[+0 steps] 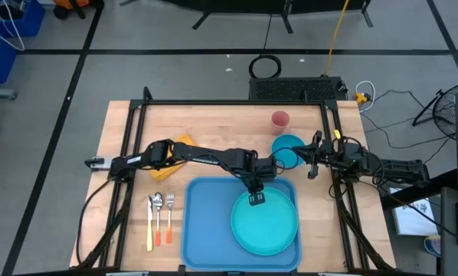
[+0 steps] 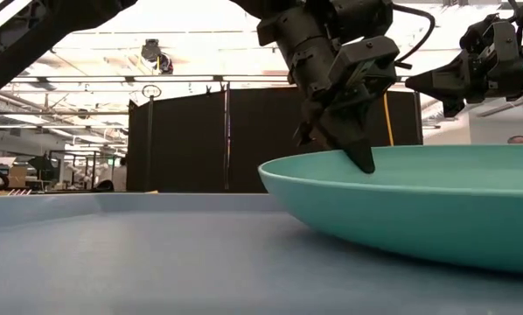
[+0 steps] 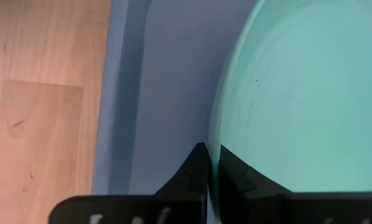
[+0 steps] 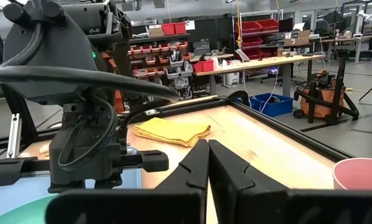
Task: Set up tray
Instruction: Put the green plate on the left of the blue tray
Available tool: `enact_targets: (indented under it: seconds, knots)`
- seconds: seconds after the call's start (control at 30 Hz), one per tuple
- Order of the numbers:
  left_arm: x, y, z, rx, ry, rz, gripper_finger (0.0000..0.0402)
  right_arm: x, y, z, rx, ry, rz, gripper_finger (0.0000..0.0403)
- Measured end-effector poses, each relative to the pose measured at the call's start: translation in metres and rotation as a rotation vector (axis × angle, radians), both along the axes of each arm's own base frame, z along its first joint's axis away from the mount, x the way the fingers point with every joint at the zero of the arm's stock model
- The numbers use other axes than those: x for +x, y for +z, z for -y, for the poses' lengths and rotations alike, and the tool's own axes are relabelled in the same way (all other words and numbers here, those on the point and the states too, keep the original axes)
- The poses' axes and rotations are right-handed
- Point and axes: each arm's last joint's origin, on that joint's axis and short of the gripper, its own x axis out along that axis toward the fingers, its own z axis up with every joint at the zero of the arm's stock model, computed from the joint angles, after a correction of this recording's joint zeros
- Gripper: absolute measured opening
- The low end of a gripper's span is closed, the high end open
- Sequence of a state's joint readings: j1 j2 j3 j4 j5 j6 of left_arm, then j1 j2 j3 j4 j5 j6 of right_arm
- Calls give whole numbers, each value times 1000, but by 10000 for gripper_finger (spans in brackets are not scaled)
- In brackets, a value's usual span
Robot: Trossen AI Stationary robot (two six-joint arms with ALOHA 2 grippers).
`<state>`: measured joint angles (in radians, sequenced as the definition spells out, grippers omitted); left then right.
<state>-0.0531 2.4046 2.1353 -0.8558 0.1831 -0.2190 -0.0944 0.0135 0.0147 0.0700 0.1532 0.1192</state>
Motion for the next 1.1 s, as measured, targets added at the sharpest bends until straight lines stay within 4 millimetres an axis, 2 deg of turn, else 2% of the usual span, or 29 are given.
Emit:
enact_targets:
  seconds: [0.2, 0.5, 0.8, 1.1]
  knots:
    - [3, 2, 3, 6, -21, 43, 16, 0, 0, 0, 0, 0, -1, 0]
    - [7, 4, 4, 21, -45, 99, 6, 0, 0, 0, 0, 0, -4, 0]
    - [8, -24, 4, 24, -16, 9, 6, 0, -1, 0, 1, -1, -8, 0]
    - [8, -26, 3, 48, -45, 4, 22, 1, -2, 0, 2, -1, -20, 0]
